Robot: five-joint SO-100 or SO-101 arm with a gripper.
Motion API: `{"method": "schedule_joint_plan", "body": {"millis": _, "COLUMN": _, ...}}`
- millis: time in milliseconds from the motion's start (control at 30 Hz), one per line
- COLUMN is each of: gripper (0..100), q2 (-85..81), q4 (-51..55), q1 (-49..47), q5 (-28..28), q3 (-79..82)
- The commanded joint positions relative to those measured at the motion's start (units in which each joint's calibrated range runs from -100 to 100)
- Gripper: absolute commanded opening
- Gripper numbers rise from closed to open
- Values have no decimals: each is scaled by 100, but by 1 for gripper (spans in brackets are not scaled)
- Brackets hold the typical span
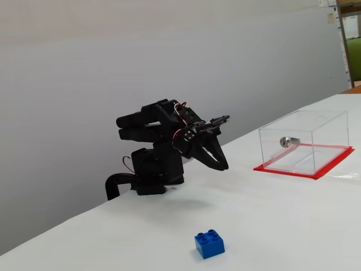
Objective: Pick the blue lego brick and place it into the transparent box
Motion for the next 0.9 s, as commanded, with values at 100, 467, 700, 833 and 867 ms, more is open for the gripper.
{"method": "schedule_joint_plan", "body": {"millis": 100, "gripper": 2, "q2": 641, "q4": 380, "q1": 15, "q5": -7, "q3": -1373}}
{"method": "schedule_joint_plan", "body": {"millis": 467, "gripper": 2, "q2": 760, "q4": 380, "q1": 311, "q5": 19, "q3": -2195}}
{"method": "schedule_joint_plan", "body": {"millis": 700, "gripper": 2, "q2": 760, "q4": 337, "q1": 1109, "q5": -2, "q3": -2195}}
{"method": "schedule_joint_plan", "body": {"millis": 833, "gripper": 2, "q2": 760, "q4": 372, "q1": 1701, "q5": -17, "q3": -2195}}
{"method": "schedule_joint_plan", "body": {"millis": 867, "gripper": 2, "q2": 760, "q4": 372, "q1": 1841, "q5": -17, "q3": -2195}}
